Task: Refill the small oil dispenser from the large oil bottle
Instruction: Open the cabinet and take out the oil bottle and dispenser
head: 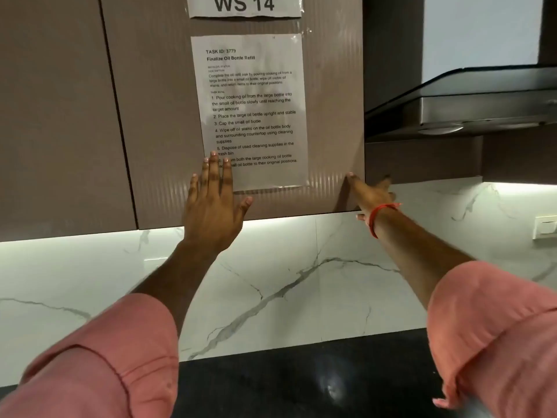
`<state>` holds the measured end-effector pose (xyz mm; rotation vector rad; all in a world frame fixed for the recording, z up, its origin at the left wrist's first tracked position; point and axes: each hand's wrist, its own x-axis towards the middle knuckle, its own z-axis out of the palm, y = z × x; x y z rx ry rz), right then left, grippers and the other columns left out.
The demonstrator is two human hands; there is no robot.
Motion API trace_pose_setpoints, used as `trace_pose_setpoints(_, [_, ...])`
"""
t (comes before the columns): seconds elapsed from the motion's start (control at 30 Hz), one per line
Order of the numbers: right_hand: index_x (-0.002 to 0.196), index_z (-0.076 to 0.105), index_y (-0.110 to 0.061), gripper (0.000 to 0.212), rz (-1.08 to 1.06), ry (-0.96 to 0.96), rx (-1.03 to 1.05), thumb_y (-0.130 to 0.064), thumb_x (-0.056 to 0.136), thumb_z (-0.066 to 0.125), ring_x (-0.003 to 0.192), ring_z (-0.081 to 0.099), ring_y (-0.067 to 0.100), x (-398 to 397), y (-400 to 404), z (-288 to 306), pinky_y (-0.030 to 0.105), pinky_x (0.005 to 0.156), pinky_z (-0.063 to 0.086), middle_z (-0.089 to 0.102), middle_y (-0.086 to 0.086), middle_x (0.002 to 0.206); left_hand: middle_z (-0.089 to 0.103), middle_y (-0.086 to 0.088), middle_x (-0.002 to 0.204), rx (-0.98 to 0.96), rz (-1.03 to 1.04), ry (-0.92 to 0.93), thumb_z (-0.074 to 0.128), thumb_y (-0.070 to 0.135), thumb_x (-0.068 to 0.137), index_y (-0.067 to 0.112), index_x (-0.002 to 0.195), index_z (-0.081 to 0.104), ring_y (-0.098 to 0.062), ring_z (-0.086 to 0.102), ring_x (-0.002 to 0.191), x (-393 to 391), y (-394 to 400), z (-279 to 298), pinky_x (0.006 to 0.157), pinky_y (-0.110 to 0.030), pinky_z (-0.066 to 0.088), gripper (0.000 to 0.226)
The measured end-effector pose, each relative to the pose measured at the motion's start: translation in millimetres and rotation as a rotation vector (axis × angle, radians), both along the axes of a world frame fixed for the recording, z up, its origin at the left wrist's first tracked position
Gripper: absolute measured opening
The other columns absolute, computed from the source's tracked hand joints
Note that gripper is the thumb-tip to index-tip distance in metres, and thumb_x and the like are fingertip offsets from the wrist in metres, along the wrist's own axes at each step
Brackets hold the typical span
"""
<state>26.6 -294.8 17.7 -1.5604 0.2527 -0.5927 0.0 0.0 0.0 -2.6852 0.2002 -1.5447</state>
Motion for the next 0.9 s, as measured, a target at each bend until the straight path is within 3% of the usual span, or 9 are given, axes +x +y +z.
trace_pose_setpoints(0.1, [0.161, 0.009, -0.035, 0.106, 0.091, -0.036, 0.245, -0.051, 0.082, 0.078, 0.139, 0.043, 0.044, 7.8, -11.8, -2.3, 0.056, 0.100, 0.055, 0.026, 0.014, 0.163, 0.001, -0.017, 0.170, 0.006, 0.037, 0.011, 0.018, 0.063, 0.101, 0.008, 0.162, 0.003, -0.033, 0.006, 0.158, -1.6, -0.9, -1.9, 0.125, -0.050, 0.011, 0.083])
trace_pose_setpoints(0.2, [0.157, 0.018, -0.028, 0.095, 0.236, -0.067, 0.446, -0.037, 0.085, 0.080, 0.129, 0.049, 0.042, 8.6, -18.6, -2.9, 0.059, 0.100, 0.054, 0.036, 0.016, 0.152, 0.000, -0.017, 0.170, 0.010, 0.035, 0.001, 0.018, 0.063, 0.100, 0.009, 0.162, 0.003, -0.033, 0.005, 0.158, -2.7, -2.4, -3.2, 0.125, -0.050, 0.010, 0.083])
trace_pose_setpoints(0.3, [0.154, 0.022, -0.024, 0.090, 0.307, -0.094, 0.561, -0.029, 0.085, 0.080, 0.114, 0.052, 0.037, 6.9, -20.8, -5.8, 0.058, 0.097, 0.055, 0.040, 0.015, 0.138, -0.003, -0.016, 0.171, 0.014, 0.054, 0.014, 0.015, 0.064, 0.100, 0.010, 0.163, 0.000, -0.032, 0.003, 0.158, -5.7, -4.1, -2.9, 0.126, -0.049, 0.008, 0.084])
trace_pose_setpoints(0.4, [0.155, 0.017, -0.027, 0.098, 0.311, -0.105, 0.597, -0.028, 0.083, 0.082, 0.120, 0.055, 0.038, 9.3, -20.7, -13.2, 0.055, 0.099, 0.054, 0.042, 0.016, 0.142, -0.003, -0.015, 0.171, 0.018, 0.050, 0.019, 0.018, 0.063, 0.101, 0.011, 0.163, 0.000, -0.032, 0.002, 0.158, -9.4, -9.5, -3.9, 0.126, -0.048, 0.006, 0.083])
trace_pose_setpoints(0.5, [0.157, 0.014, -0.034, 0.109, 0.248, -0.116, 0.557, -0.039, 0.076, 0.087, 0.125, 0.052, 0.036, 6.3, -15.4, -17.2, 0.049, 0.100, 0.051, 0.044, 0.016, 0.148, -0.003, -0.015, 0.171, 0.024, 0.050, 0.013, 0.021, 0.062, 0.102, 0.011, 0.162, 0.000, -0.031, 0.002, 0.158, -12.7, -15.2, -3.2, 0.126, -0.047, 0.005, 0.082])
trace_pose_setpoints(0.63, [0.156, 0.012, -0.043, 0.139, 0.153, -0.143, 0.341, -0.071, 0.043, 0.088, 0.137, 0.047, 0.039, -2.8, -14.4, -22.9, 0.056, 0.111, 0.043, 0.043, 0.013, 0.156, -0.005, -0.015, 0.171, 0.018, 0.070, 0.019, 0.013, 0.066, 0.099, 0.012, 0.162, -0.002, -0.031, 0.001, 0.158, -20.3, -25.6, 0.2, 0.127, -0.048, 0.007, 0.084])
trace_pose_setpoints(0.73, [0.153, 0.034, -0.027, 0.109, 0.157, -0.253, 0.140, -0.059, 0.065, 0.089, 0.129, 0.055, 0.029, -25.9, -17.4, -21.2, 0.047, 0.113, 0.044, 0.055, 0.007, 0.144, -0.005, -0.016, 0.171, 0.002, 0.042, 0.007, 0.012, 0.067, 0.098, 0.011, 0.163, 0.000, -0.033, 0.002, 0.158, -30.9, -37.1, 5.8, 0.127, -0.050, 0.009, 0.086])
trace_pose_setpoints(0.8, [0.140, 0.054, -0.018, 0.081, 0.183, -0.312, -0.010, -0.051, 0.074, 0.086, 0.114, 0.064, 0.022, -38.4, -21.1, -14.0, 0.039, 0.103, 0.053, 0.065, 0.001, 0.127, -0.005, -0.015, 0.171, -0.018, 0.015, -0.004, 0.016, 0.067, 0.099, 0.012, 0.163, 0.000, -0.033, 0.001, 0.158, -40.7, -46.4, 10.8, 0.126, -0.049, 0.006, 0.086])
trace_pose_setpoints(0.9, [0.131, 0.061, -0.016, 0.062, 0.256, -0.391, -0.154, -0.042, 0.080, 0.084, 0.098, 0.067, 0.013, -58.2, -26.9, -0.5, 0.024, 0.085, 0.057, 0.069, -0.004, 0.108, -0.009, -0.014, 0.170, -0.041, -0.016, -0.021, 0.018, 0.067, 0.098, 0.013, 0.163, -0.004, -0.031, -0.003, 0.158, -56.8, -60.8, 20.2, 0.126, -0.046, 0.003, 0.087])
